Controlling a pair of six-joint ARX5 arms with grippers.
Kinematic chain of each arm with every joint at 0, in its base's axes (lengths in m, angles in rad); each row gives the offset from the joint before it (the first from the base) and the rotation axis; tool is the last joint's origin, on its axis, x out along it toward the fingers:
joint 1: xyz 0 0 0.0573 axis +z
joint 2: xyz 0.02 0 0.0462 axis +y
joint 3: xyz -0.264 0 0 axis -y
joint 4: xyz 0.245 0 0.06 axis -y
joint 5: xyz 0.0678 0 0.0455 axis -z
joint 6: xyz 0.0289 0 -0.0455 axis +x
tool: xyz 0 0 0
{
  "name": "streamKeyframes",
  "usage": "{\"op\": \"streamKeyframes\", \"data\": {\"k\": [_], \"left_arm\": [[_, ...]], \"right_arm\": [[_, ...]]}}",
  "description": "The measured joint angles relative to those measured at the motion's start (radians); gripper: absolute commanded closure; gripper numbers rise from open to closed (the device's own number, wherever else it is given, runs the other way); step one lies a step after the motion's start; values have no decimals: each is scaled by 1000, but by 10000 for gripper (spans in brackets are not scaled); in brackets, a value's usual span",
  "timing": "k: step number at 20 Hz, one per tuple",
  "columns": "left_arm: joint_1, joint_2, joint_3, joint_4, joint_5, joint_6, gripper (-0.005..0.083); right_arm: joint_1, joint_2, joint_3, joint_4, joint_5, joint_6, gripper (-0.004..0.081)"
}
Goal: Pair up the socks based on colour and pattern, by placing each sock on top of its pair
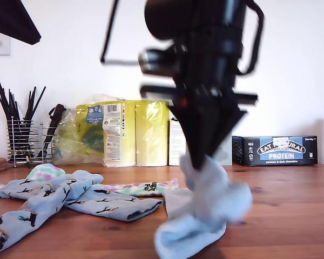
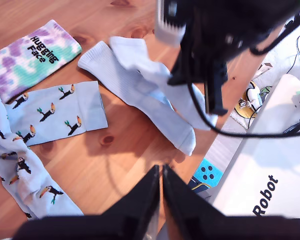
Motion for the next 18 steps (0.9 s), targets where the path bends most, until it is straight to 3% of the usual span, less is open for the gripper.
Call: {"op": "streamKeyframes", "data": {"k": [7,11,12,15,18], "left_arm": [[0,0,0,-29,0,0,794],[0,0,0,-44,0,0,794],[0,0,0,-46,0,0,794],[0,0,0,-50,0,0,794],[0,0,0,-51,0,0,794]], "right_arm": [[29,0,39,-13,0,0,783],[34,4,39,-41,-50,2,773],[36,14,39,-51,-64,3,720],[53,90,39,-100,-108,2,434],[60,137,32,-106,-130,-14,404]]}}
